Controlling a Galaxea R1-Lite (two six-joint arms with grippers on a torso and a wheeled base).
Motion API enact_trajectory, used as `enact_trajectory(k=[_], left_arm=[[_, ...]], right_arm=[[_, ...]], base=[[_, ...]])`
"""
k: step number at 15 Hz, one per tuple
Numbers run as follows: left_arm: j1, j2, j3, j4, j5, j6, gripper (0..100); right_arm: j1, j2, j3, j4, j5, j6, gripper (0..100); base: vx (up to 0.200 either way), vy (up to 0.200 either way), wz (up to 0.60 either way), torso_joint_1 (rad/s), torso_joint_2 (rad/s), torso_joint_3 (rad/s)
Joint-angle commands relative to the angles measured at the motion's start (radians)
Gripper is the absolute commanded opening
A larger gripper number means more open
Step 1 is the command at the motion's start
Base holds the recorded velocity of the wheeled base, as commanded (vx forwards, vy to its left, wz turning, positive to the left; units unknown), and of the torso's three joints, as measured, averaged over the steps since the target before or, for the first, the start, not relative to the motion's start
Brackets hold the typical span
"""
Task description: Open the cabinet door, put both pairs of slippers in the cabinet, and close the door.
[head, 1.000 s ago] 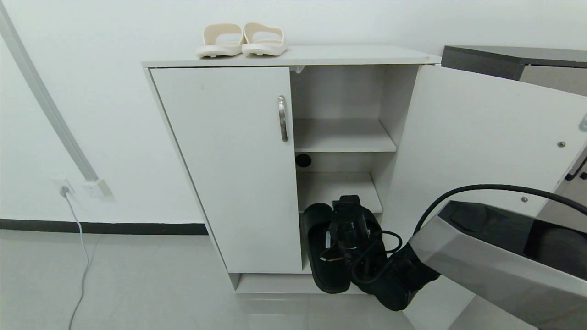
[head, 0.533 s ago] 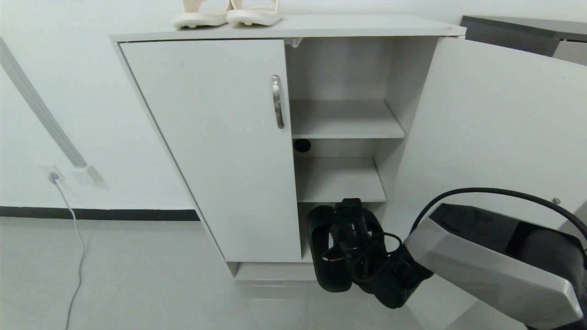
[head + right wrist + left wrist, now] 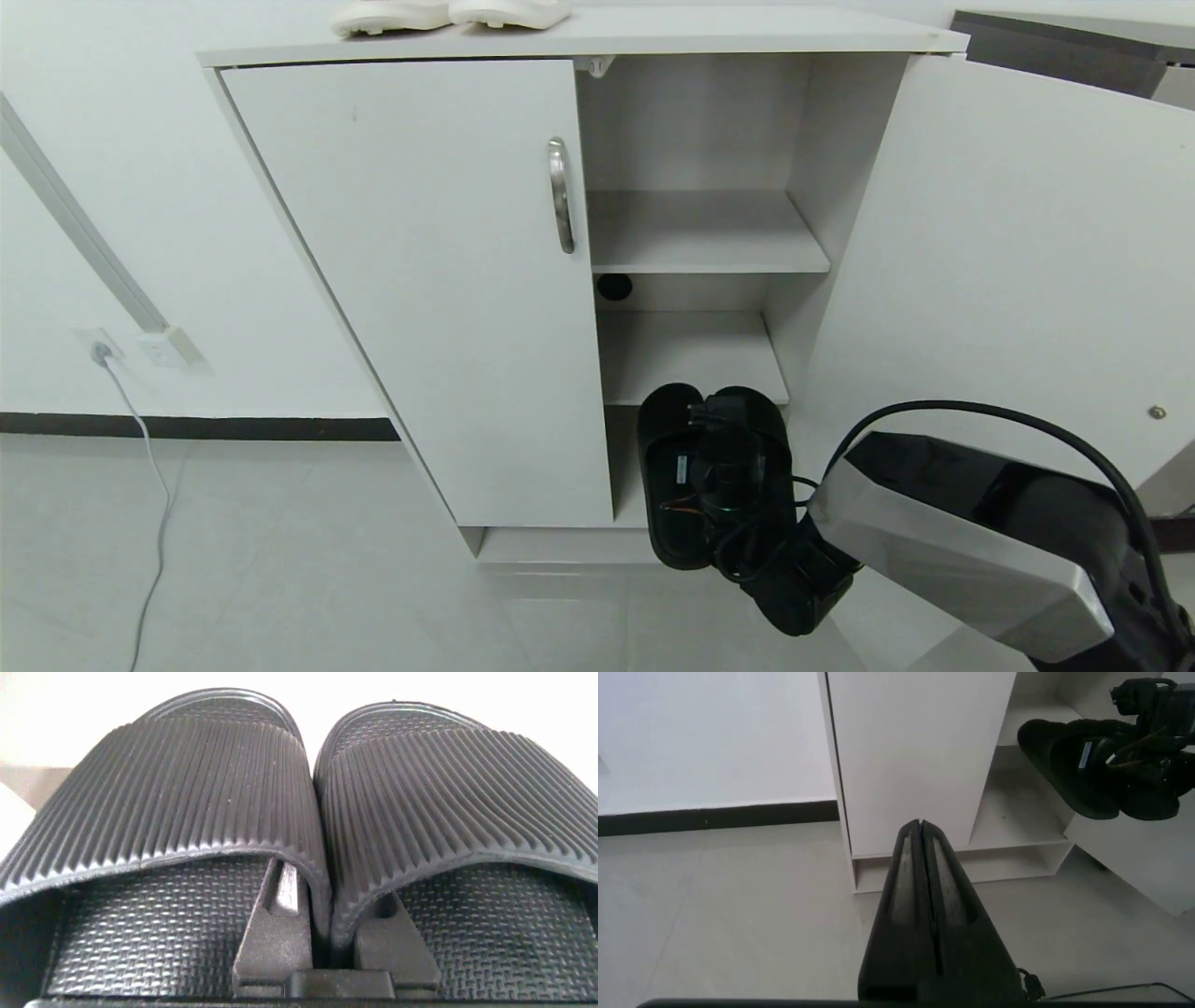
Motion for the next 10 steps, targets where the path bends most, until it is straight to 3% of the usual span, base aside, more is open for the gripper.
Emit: enact_trajectory(k=[1,7,10], left_arm=[[0.0,0.001,0.0,0.0,0.0,-0.001,0],[0.0,0.001,0.0,0.0,0.0,-0.001,0],[0.002,0.001,0.0,0.0,0.0,-0.001,0]], right_arm=[[-0.002,0.009,0.0,-0.004,0.001,-0.001,0],[-0.002,-0.003,0.002,-0.002,0.002,-0.001,0],[-0.002,-0.006,0.002,-0.001,0.002,-0.001,0]], base=[[0.0,0.0,0.0,0.0,0.0,0.0],[0.0,0.0,0.0,0.0,0.0,0.0],[0.2,0.0,0.0,-0.001,0.0,0.002]])
